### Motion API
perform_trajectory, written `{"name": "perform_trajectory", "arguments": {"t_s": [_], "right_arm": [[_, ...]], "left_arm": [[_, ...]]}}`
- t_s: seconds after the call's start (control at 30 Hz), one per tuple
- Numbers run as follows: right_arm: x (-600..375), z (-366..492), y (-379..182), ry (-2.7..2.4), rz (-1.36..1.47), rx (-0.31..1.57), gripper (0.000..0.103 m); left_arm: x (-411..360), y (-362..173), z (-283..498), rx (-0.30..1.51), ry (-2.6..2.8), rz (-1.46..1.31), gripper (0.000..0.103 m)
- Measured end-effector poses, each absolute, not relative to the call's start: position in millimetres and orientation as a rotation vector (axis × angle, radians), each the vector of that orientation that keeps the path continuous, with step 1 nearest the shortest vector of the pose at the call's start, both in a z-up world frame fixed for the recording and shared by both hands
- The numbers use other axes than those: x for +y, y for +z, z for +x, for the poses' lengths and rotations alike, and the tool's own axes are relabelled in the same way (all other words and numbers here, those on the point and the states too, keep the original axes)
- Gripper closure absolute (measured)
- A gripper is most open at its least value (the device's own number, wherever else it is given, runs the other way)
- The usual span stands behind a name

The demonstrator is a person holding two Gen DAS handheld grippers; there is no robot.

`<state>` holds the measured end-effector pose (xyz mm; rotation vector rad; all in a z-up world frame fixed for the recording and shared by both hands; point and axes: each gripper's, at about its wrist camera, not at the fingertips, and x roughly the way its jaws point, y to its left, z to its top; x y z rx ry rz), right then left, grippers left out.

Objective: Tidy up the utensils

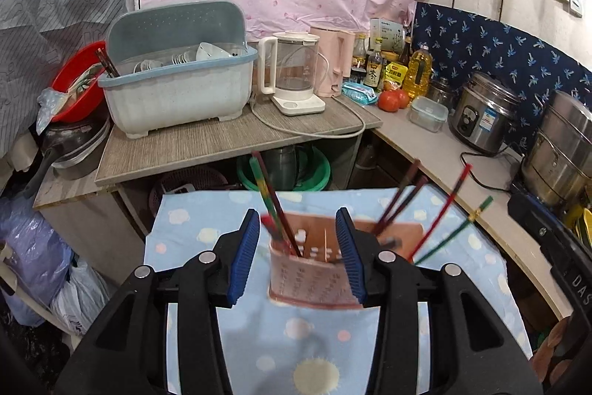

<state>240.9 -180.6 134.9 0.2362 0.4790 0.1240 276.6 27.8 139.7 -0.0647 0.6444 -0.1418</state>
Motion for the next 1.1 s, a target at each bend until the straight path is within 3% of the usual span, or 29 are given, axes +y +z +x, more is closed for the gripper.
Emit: {"name": "perform_trajectory", "arguments": {"t_s": [0.47, 0.57, 0.73, 0.9, 1.1], "right_arm": [[-175.1, 155.1, 82.6, 0.095, 0.204, 0.637, 0.073], [-171.9, 143.8, 72.5, 0.093, 0.186, 0.668, 0.069], [-166.6, 128.9, 58.5, 0.092, 0.177, 0.703, 0.069], [-162.5, 119.2, 52.3, 0.085, 0.164, 0.713, 0.069], [-159.3, 109.4, 53.0, 0.05, 0.128, 0.694, 0.057]], "left_arm": [[2.8, 97.6, 189.1, 0.718, -0.119, -0.003, 0.053], [-1.2, 88.0, 177.5, 0.733, -0.12, -0.008, 0.046], [-8.5, 75.8, 162.7, 0.745, -0.112, 0.008, 0.042], [-13.1, 69.6, 149.3, 0.74, -0.098, 0.025, 0.03], [-10.3, 66.1, 140.9, 0.739, -0.081, 0.022, 0.024]]}}
